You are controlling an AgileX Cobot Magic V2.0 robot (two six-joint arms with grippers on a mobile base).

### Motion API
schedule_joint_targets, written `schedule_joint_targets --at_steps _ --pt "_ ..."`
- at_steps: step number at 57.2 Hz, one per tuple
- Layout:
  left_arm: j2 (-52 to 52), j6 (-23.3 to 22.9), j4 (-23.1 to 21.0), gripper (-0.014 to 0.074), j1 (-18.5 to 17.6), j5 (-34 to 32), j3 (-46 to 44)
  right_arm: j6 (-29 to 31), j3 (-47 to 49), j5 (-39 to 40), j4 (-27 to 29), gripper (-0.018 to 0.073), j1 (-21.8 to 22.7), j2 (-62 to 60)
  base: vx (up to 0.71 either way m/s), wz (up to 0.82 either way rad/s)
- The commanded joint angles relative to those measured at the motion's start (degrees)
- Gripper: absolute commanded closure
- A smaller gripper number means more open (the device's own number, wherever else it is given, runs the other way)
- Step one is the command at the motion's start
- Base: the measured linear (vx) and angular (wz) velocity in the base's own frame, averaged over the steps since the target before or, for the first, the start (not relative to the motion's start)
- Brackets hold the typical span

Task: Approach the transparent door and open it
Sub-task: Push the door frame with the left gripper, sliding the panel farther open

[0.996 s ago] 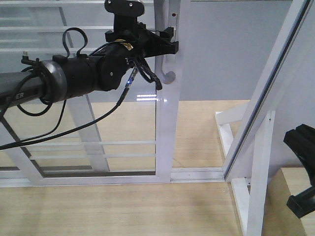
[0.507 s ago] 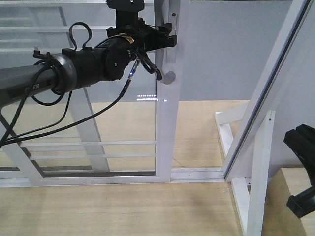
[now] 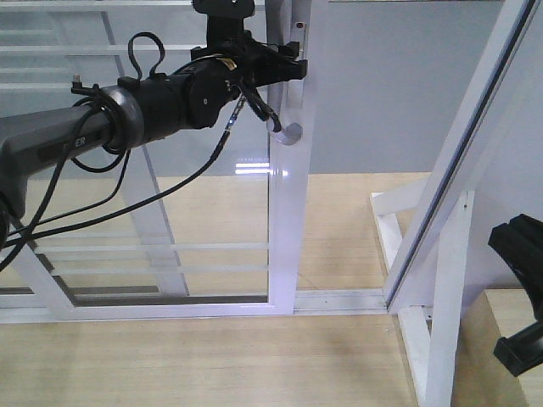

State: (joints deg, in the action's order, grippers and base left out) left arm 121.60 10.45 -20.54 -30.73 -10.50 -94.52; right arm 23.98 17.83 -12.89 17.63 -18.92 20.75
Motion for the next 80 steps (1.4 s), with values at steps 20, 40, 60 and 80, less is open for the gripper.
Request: schedule_joint_targets --at_steps 20,40,60,80 --pt "-4.3 0.09 0.03 0.0605 0.39 -3.14 -2.13 0.47 1.6 4.16 -0.14 0.0563 0.0 0.23 0.0 0.0" --pt "-8.42 1.59 0.08 0.0599 1.7 -2.87 -2.13 0.45 1.6 3.19 -2.35 0.0563 0.0 0.23 0.0 0.0" --pt "-12.57 7.15 -0.04 0.0598 6.07 -0.89 -2.13 0.45 1.6 2.85 -2.35 0.0563 0.0 0.23 0.0 0.0" --pt "-15.48 7.15 -0.04 0.0598 10.66 1.13 -2.13 0.45 1.6 2.85 -2.35 0.0563 0.0 0.23 0.0 0.0"
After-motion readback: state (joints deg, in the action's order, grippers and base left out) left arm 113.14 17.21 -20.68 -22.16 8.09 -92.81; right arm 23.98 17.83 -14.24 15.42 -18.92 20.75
